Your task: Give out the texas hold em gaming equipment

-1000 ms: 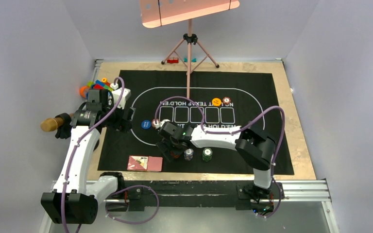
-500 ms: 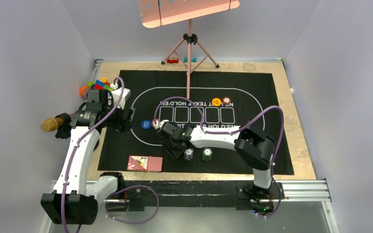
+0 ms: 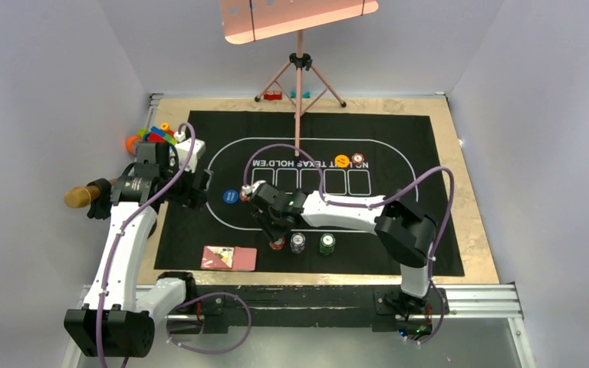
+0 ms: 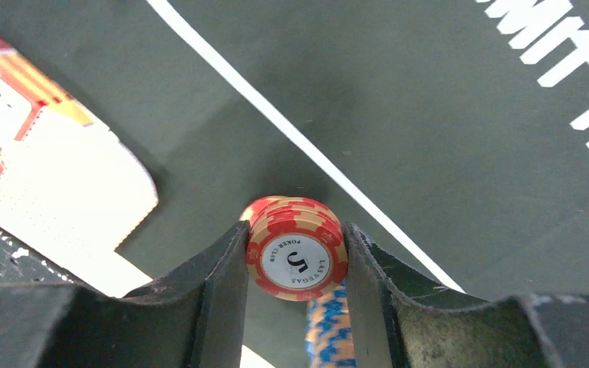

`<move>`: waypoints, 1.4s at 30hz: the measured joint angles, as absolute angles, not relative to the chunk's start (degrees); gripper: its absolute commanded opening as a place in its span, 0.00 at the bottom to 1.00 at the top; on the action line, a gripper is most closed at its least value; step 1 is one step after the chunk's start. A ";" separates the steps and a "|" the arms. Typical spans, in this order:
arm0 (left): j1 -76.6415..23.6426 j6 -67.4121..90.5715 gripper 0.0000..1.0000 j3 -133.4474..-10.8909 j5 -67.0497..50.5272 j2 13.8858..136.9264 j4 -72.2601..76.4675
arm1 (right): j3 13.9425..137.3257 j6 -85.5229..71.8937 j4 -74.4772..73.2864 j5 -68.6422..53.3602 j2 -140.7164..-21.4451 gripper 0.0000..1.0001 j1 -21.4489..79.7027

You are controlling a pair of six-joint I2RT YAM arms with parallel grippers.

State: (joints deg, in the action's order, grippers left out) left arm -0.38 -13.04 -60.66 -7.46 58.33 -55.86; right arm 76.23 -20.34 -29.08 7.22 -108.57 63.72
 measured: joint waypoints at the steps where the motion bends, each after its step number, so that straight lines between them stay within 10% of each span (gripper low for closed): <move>1: -0.38 -13.04 1.00 -60.66 -7.40 58.17 -55.86 | 76.34 -20.36 -29.26 6.85 -108.18 0.05 62.78; 14: -0.38 -13.08 1.00 -60.66 -7.25 58.02 -55.86 | 68.95 -23.42 -28.56 13.39 -86.04 0.00 27.90; 36: -0.38 -13.08 1.00 -60.66 -7.25 59.07 -55.83 | 52.69 -31.97 -28.71 17.76 -91.07 0.00 19.07; 42: -0.38 -13.08 1.00 -60.66 -7.27 59.09 -55.83 | 52.40 -32.38 -28.64 18.57 -90.59 0.26 16.58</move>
State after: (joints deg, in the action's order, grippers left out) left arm -0.38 -13.08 -60.66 -7.27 59.09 -55.83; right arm 52.40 -32.38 -28.64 18.57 -90.59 16.58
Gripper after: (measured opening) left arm 0.995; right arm 0.461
